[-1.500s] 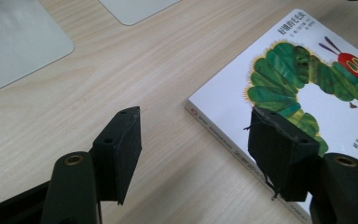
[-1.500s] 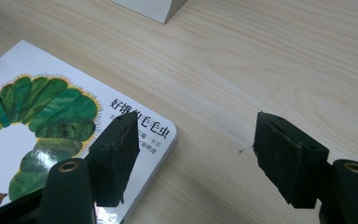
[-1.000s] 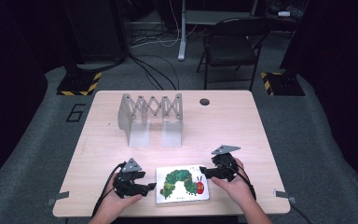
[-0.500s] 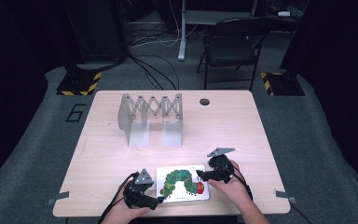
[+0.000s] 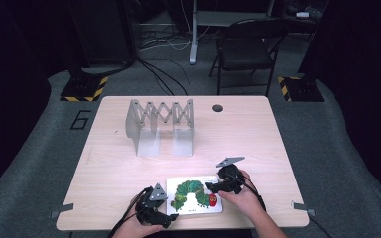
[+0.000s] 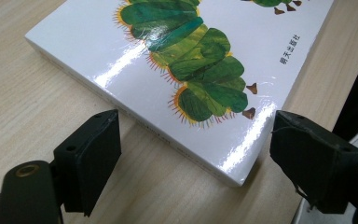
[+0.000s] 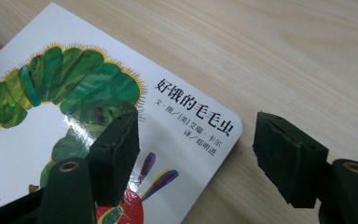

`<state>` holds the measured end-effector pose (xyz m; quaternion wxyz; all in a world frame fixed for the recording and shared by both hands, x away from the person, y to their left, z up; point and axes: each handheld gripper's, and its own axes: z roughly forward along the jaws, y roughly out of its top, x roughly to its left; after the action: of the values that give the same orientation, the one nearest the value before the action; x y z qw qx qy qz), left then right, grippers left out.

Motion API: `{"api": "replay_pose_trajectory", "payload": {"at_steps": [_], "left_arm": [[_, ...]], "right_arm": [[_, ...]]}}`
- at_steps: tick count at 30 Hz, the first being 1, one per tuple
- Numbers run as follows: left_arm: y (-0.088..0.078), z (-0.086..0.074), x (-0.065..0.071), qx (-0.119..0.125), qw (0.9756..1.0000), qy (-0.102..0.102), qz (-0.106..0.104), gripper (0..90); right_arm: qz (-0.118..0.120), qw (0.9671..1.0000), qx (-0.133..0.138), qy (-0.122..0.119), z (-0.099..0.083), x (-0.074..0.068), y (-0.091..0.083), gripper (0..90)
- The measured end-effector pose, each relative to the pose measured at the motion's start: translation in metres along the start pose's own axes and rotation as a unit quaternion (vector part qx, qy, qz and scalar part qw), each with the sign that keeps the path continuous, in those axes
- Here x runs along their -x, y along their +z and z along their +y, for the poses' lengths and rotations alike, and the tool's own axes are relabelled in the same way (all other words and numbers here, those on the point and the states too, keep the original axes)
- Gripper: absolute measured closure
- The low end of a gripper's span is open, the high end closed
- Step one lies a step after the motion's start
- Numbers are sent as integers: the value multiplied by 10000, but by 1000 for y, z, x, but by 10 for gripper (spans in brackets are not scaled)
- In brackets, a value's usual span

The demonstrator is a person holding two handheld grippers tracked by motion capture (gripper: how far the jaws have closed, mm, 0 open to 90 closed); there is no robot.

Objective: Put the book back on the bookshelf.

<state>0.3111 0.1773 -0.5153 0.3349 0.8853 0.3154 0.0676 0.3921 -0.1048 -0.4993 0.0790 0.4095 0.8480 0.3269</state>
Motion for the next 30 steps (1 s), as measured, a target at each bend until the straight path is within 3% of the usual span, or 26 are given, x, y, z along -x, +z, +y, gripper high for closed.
{"api": "replay_pose_trajectory", "payload": {"at_steps": [2,3,7,13,15,17,18,20,30], "left_arm": [[2,0,2,28,10000,61,35,153],[2,0,3,7,9998,146,98,150],[4,0,6,6,9996,197,179,126],[6,1,6,44,9996,128,262,124],[7,2,5,69,9997,85,226,124],[9,5,1,98,9996,63,251,125],[10,6,0,136,9996,-24,260,126],[10,9,-4,59,9997,57,225,126],[13,17,-20,29,9997,-130,219,151]], "right_arm": [[42,9999,-110,96,-1,0,2,317],[44,9999,-114,-4,-1,2,4,318],[150,9998,-125,108,-1,2,6,319],[147,9997,-127,134,0,1,9,302],[155,9994,-170,241,1,0,9,300],[125,9996,-164,176,4,5,11,299],[150,9994,-197,252,6,5,11,299],[137,9991,-239,331,9,8,12,300],[185,9973,-547,450,28,23,20,311]]}}
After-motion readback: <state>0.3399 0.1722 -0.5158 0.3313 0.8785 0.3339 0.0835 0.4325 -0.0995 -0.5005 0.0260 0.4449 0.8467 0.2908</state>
